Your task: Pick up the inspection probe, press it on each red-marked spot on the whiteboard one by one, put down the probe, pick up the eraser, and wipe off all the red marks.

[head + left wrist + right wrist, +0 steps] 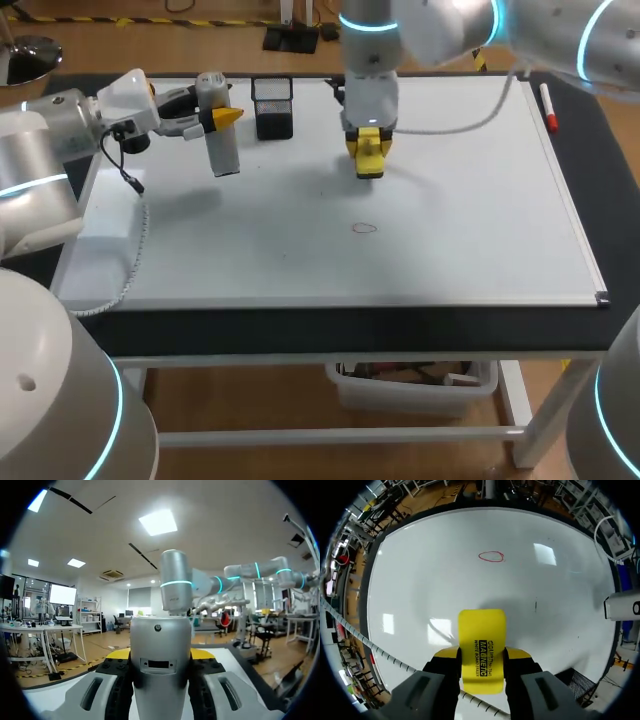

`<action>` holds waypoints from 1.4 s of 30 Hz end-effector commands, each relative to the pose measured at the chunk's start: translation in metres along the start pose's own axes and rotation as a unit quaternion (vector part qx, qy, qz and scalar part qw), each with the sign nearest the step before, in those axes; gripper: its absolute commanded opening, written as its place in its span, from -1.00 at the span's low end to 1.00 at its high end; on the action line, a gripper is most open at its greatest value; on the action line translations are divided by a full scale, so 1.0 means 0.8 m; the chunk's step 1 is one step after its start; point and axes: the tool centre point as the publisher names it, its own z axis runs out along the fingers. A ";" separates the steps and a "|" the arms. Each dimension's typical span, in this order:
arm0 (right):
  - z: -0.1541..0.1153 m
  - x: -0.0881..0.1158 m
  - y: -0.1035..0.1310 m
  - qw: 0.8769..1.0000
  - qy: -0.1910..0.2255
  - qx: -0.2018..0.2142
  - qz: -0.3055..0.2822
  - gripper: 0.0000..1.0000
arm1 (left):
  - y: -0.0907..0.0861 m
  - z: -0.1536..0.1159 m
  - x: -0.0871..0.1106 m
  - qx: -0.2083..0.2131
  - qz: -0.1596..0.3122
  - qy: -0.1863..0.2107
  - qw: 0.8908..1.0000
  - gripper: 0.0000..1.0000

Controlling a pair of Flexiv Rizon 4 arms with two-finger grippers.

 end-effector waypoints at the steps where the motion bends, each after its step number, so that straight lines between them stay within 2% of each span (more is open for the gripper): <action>1: 0.012 -0.013 -0.013 1.000 0.028 -0.004 -0.012 -1.00 | -0.001 0.001 0.002 0.000 0.001 -0.003 1.000 -1.00; 11: 0.018 -0.018 -0.025 1.000 0.012 -0.006 -0.017 -1.00 | -0.001 0.001 0.002 0.000 0.001 -0.003 1.000 -1.00; 30: 0.033 -0.016 -0.022 1.000 0.013 -0.013 -0.008 -1.00 | -0.001 0.001 0.002 0.000 0.001 -0.003 1.000 -1.00; 42: 0.038 0.008 -0.018 1.000 0.016 -0.019 0.017 -1.00 | -0.001 0.001 0.002 0.000 0.001 -0.003 1.000 -1.00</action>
